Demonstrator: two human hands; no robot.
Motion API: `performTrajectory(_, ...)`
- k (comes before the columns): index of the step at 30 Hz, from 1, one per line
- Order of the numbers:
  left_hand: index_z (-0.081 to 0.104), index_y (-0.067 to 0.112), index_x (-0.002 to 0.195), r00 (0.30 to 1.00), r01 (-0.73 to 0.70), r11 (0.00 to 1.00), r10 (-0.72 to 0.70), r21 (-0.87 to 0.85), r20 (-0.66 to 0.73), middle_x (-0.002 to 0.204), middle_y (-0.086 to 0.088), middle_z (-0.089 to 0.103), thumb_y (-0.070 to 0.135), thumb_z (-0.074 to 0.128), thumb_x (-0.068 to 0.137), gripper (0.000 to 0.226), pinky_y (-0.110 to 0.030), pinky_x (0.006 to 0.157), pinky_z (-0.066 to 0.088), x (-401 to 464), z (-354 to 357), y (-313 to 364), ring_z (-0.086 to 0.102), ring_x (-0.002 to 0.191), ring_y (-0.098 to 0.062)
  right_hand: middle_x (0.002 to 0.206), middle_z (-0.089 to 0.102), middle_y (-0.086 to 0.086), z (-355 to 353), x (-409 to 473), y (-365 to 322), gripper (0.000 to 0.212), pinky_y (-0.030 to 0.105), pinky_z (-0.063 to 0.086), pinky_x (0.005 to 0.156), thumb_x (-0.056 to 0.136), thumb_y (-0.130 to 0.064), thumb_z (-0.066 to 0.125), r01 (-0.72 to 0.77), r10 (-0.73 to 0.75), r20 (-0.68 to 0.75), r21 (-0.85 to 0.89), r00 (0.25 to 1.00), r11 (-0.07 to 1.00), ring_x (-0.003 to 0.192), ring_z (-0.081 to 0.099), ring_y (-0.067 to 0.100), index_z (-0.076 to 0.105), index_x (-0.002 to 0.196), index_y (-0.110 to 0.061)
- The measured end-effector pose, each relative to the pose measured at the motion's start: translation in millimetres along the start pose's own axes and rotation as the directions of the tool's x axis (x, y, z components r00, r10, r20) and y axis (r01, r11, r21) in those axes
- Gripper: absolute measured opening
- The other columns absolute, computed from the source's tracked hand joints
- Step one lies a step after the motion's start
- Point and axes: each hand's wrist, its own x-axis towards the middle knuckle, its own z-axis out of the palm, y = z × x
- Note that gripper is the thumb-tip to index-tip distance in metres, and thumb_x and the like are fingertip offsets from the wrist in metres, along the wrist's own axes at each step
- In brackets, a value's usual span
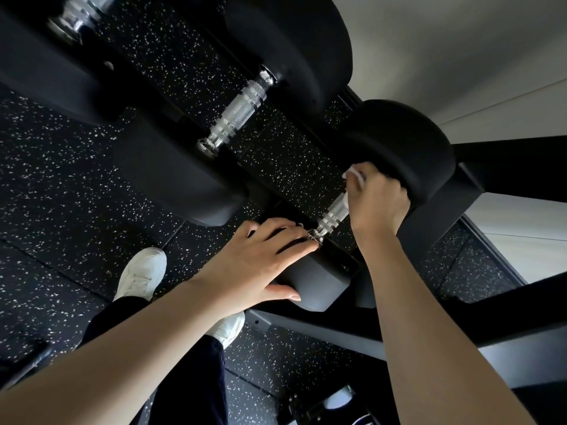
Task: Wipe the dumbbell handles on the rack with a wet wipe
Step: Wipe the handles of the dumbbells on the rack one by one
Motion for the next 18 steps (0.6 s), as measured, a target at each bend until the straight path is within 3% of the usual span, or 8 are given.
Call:
performTrajectory(5,0.046,0.022,0.136,1.0,-0.004,1.0,0.004,0.002,0.013,0.135,0.002,0.051,0.063,0.062,0.073,0.077,-0.039,0.085,0.045,1,-2,-1,0.045,0.124,-0.021,0.098,0.068,0.005,5,-12,10,0.019,0.032,0.045,0.064,0.09,-0.033,0.058,0.046,-0.04,-0.037,0.175,0.999,0.983,0.085,0.065,0.032,0.066,0.104,-0.022)
performTrajectory(11,0.046,0.022,0.136,1.0,-0.006,1.0,0.006,0.016,0.019,0.133,0.001,0.053,0.062,0.063,0.072,0.077,-0.039,0.082,0.048,1,-6,0,0.045,0.122,-0.022,0.088,0.07,0.002,17,-41,15,0.011,0.032,0.052,0.063,0.082,-0.023,0.07,0.058,-0.076,0.021,0.454,0.997,0.889,0.079,0.066,0.022,0.07,0.091,-0.018)
performTrajectory(15,0.048,0.019,0.136,0.998,-0.025,0.998,0.022,0.056,0.054,0.133,-0.001,0.053,0.064,0.056,0.075,0.076,-0.04,0.082,0.049,3,-10,5,0.045,0.123,-0.023,0.062,0.055,-0.01,23,-62,14,0.005,0.028,0.041,0.056,0.08,-0.022,0.072,-0.085,-0.045,0.193,0.614,0.98,0.784,0.058,0.053,0.01,0.069,0.083,-0.019)
performTrajectory(18,0.047,0.017,0.138,0.994,-0.037,0.995,0.027,0.098,0.103,0.135,-0.003,0.052,0.065,0.042,0.082,0.074,-0.04,0.086,0.048,3,-20,5,0.045,0.124,-0.022,0.06,0.058,-0.003,19,-73,18,0.006,0.027,0.041,0.058,0.08,-0.021,0.072,-0.221,0.031,0.262,0.734,0.964,0.642,0.054,0.049,0.006,0.068,0.08,-0.026)
